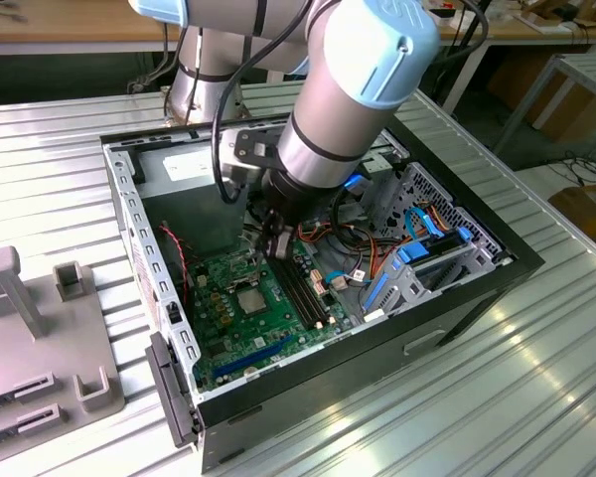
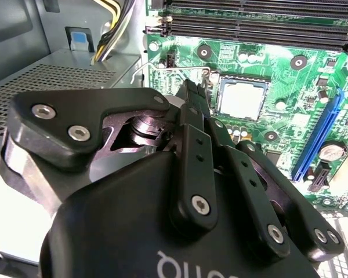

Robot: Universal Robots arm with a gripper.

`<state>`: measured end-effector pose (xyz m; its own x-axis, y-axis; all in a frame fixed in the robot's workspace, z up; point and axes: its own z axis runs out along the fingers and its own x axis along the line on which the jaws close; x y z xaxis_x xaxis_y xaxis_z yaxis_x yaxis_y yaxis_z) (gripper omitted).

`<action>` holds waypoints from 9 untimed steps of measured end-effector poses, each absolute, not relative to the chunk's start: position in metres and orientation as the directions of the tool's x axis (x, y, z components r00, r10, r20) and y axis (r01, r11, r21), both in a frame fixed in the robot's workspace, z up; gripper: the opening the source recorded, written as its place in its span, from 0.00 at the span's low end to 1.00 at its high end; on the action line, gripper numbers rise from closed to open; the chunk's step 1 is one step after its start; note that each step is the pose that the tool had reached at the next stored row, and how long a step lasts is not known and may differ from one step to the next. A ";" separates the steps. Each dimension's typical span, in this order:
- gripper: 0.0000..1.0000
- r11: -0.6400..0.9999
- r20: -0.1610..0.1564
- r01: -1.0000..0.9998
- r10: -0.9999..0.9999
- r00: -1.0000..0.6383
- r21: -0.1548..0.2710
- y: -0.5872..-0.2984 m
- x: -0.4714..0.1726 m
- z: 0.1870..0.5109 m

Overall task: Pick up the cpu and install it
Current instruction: 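Close the cpu cover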

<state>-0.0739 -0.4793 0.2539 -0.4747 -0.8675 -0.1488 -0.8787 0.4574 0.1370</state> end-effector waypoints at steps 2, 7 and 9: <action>0.11 0.457 -0.149 -0.879 -0.867 -0.475 0.137 -0.480 -0.074 0.254; 0.11 0.457 -0.149 -0.879 -0.867 -0.475 0.137 -0.481 -0.074 0.254; 0.11 0.457 -0.149 -0.879 -0.867 -0.475 0.137 -0.482 -0.074 0.254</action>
<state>-0.0738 -0.4815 0.2538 -0.4747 -0.8675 -0.1489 -0.8787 0.4573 0.1369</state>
